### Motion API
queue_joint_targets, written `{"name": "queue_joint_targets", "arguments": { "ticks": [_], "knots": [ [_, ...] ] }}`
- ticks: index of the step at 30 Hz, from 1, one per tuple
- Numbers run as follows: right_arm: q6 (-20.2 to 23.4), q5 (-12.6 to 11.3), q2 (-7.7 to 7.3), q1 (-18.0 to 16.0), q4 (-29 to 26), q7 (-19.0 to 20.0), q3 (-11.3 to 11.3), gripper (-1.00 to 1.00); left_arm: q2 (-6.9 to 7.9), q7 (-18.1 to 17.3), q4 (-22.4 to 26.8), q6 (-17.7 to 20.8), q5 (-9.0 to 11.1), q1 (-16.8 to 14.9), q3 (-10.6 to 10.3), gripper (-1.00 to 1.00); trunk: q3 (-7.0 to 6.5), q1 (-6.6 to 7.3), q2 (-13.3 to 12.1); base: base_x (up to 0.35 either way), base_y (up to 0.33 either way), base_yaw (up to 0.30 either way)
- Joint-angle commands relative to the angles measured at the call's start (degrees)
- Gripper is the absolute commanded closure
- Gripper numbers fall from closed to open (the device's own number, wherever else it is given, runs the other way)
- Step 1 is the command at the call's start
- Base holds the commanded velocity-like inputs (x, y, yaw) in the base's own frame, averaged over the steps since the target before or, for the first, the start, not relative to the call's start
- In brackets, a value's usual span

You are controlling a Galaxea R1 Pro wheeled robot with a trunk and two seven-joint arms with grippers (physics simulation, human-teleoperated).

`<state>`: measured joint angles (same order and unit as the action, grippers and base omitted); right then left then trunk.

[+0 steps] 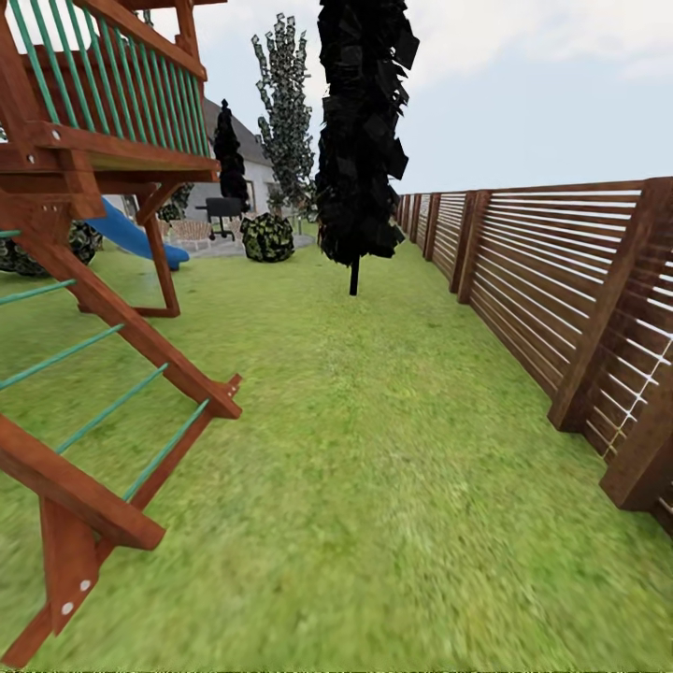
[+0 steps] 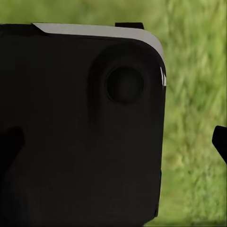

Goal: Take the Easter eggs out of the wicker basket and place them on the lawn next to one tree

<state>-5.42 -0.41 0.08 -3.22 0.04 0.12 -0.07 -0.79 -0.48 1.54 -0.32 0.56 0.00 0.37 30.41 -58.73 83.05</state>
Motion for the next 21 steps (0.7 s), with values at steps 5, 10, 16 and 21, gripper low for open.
{"name": "queue_joint_targets", "arguments": {
  "ticks": [5,10,16,21],
  "knots": [
    [-0.2,0.0,0.01,0.0,0.1,0.0,0.0,-1.00,0.00,0.0,0.0,0.0,0.1,0.0,0.0,-1.00,0.51,0.00,0.0,0.000,0.000,-0.002],
    [-0.2,0.0,0.01,0.0,0.1,0.0,0.0,-1.00,0.00,0.0,0.0,0.0,0.1,0.0,0.0,-1.00,0.96,0.00,0.0,0.000,0.000,0.000],
    [-0.2,0.0,0.05,0.0,0.1,0.0,0.1,-1.00,0.00,0.0,0.0,0.0,0.1,0.0,0.0,-1.00,1.51,0.00,0.0,0.000,0.000,0.000],
    [-0.2,0.0,0.09,0.0,0.1,0.0,0.1,-1.00,0.00,0.0,0.0,0.0,0.1,0.0,0.0,-1.00,1.96,0.00,0.0,0.000,0.000,0.000]
  ]
}}
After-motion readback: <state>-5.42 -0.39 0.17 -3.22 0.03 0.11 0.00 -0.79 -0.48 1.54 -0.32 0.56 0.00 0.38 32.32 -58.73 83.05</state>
